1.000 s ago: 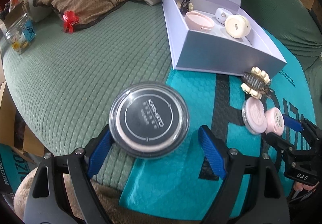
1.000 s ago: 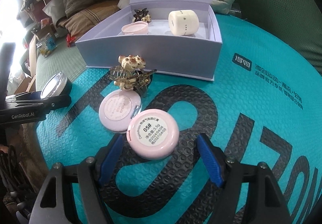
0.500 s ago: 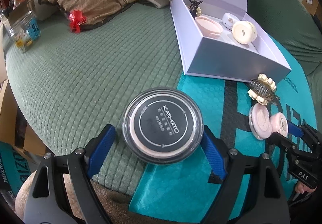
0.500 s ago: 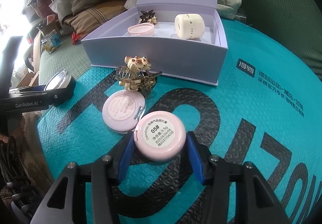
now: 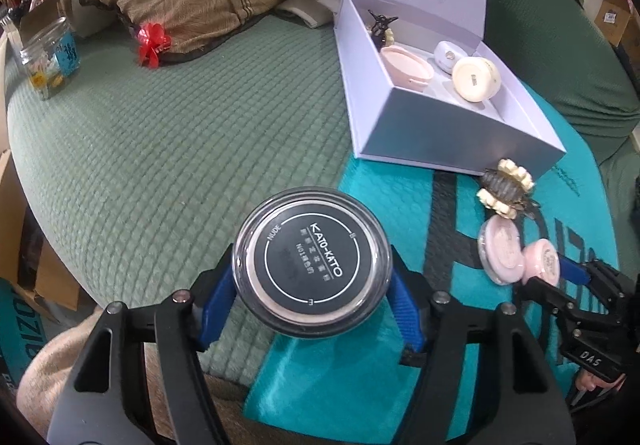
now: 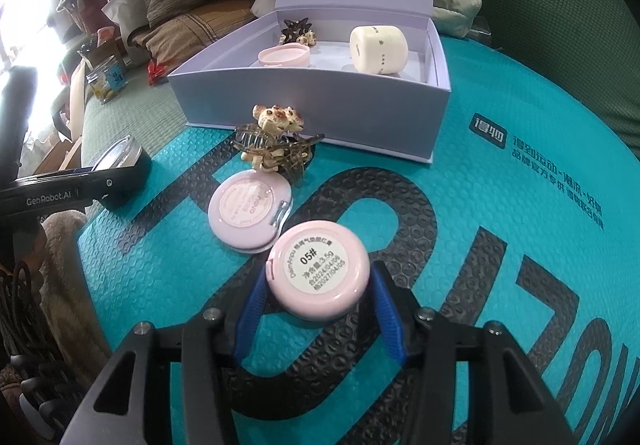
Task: Organize objects
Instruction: 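Lift the KARI-KITO tin with the left tool while the right tool lifts the pink compact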
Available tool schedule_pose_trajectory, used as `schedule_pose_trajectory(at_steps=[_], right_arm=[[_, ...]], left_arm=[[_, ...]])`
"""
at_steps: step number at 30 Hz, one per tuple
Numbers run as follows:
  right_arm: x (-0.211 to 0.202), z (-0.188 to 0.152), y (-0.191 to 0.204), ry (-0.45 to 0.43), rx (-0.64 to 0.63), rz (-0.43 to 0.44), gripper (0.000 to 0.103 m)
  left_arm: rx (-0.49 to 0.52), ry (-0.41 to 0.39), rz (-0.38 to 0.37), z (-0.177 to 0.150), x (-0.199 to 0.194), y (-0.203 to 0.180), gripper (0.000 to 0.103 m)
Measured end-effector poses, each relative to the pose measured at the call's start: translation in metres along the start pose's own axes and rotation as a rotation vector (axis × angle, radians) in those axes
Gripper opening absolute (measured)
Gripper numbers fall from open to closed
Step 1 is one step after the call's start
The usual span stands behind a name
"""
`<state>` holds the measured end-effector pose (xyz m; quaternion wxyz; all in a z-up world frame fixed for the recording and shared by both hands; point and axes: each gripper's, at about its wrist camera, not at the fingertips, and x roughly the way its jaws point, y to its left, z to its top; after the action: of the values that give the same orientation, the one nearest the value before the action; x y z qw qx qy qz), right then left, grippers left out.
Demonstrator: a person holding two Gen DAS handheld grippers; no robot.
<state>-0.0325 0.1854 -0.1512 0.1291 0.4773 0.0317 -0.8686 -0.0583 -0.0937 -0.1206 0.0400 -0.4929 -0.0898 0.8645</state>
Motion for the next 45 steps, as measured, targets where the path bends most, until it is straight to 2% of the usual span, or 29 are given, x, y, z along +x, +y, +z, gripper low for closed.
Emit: schedule_pose_trajectory(at_steps=[10, 25, 28, 33, 36, 41, 43, 45], right_arm=[[-0.008, -0.008, -0.005, 0.006, -0.003, 0.004, 0.052], [-0.007, -0.012, -0.007, -0.003, -0.026, 0.015, 0.053], [-0.006, -0.013, -0.004, -0.007, -0.048, 0.004, 0.054], [-0.006, -0.014, -0.005, -0.012, -0.042, 0.009, 0.054], [-0.007, -0.015, -0.007, -0.016, -0.026, 0.016, 0.054], [-0.007, -0.015, -0.007, -0.023, -0.006, 0.014, 0.054], [-0.008, -0.016, -0.006, -0.027, -0.010, 0.008, 0.052], [-0.009, -0.017, -0.005, -0.028, -0.013, 0.010, 0.052]], left_arm=[[0.037, 0.009, -0.029, -0.013, -0.007, -0.021, 0.067], [0.192, 0.020, -0.053, -0.026, -0.006, -0.061, 0.067], [0.238, 0.015, -0.023, -0.030, -0.003, -0.071, 0.067], [0.272, 0.013, -0.023, -0.035, 0.002, -0.078, 0.081], [0.291, 0.011, -0.016, -0.038, 0.004, -0.082, 0.084], [0.286, -0.005, -0.025, -0.040, 0.005, -0.080, 0.082], [0.280, -0.013, -0.017, -0.041, 0.004, -0.080, 0.077], [0.270, -0.017, 0.000, -0.041, 0.002, -0.077, 0.068]])
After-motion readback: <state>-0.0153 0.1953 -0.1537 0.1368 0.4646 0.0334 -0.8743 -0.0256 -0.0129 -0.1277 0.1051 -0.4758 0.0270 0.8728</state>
